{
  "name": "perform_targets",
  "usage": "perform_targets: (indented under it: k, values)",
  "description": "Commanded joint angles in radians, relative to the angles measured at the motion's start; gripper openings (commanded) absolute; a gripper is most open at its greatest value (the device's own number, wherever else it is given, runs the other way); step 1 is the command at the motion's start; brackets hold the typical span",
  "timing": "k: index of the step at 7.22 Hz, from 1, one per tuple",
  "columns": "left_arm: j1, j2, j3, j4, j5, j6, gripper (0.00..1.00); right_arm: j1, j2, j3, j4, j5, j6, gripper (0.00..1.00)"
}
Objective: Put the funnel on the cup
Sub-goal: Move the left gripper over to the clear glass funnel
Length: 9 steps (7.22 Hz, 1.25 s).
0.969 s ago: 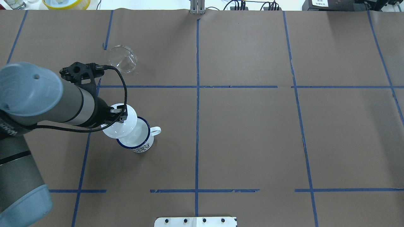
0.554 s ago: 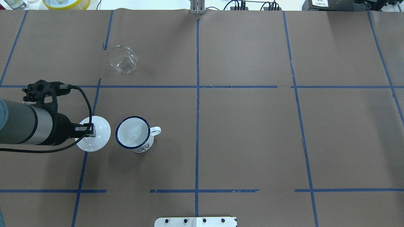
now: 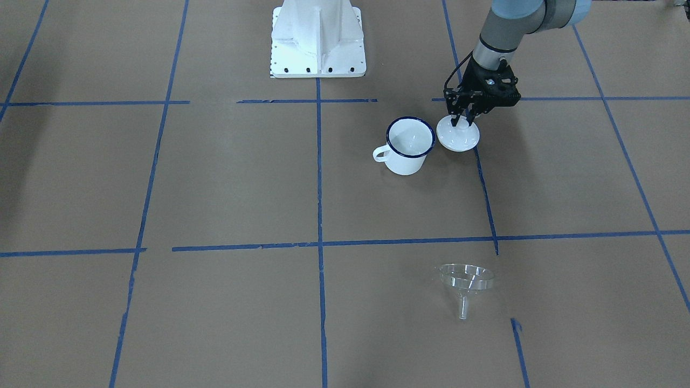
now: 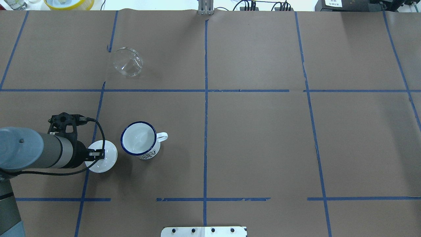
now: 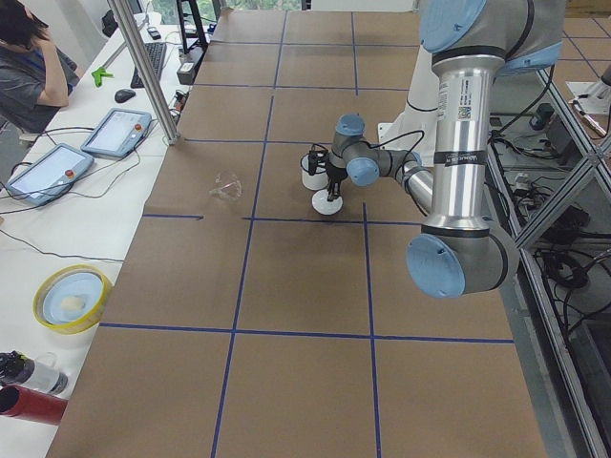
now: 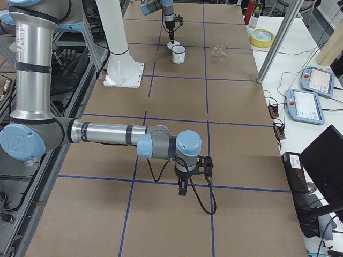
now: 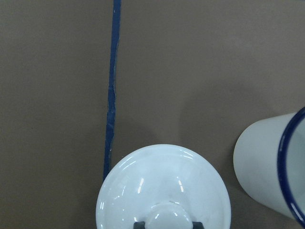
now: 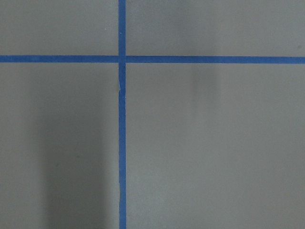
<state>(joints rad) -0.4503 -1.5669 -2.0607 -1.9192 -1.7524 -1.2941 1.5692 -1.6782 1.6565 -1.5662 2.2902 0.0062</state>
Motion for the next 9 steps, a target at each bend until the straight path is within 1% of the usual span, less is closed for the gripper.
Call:
perform_targets:
  k: [1, 2, 3, 5, 6, 7, 8, 9]
  values:
    - [0.021, -0.004, 0.028, -0.038, 0.010, -0.007, 0.00, 0.000, 0.000, 0.000, 0.000, 0.000, 0.000, 1.00]
    - [0.019, -0.004, 0.024, -0.038, 0.002, -0.004, 0.54, 0.000, 0.000, 0.000, 0.000, 0.000, 0.000, 1.00]
    - [0.018, -0.005, 0.022, -0.038, 0.004, -0.004, 1.00, 0.000, 0.000, 0.000, 0.000, 0.000, 0.000, 1.00]
    - [0.004, -0.002, 0.014, -0.038, 0.004, -0.004, 1.00, 0.000, 0.000, 0.000, 0.000, 0.000, 0.000, 1.00]
    - [-0.016, 0.007, -0.027, -0.037, 0.001, -0.002, 1.00, 0.000, 0.000, 0.000, 0.000, 0.000, 0.000, 1.00]
    - [-0.119, -0.028, -0.038, -0.038, -0.002, -0.004, 1.00, 0.000, 0.000, 0.000, 0.000, 0.000, 0.000, 1.00]
    - [-0.217, -0.101, -0.032, -0.041, 0.001, -0.036, 1.00, 0.000, 0.000, 0.000, 0.000, 0.000, 0.000, 1.00]
    - [-0.269, -0.166, -0.012, -0.043, 0.005, -0.198, 1.00, 0.000, 0.000, 0.000, 0.000, 0.000, 0.000, 1.00]
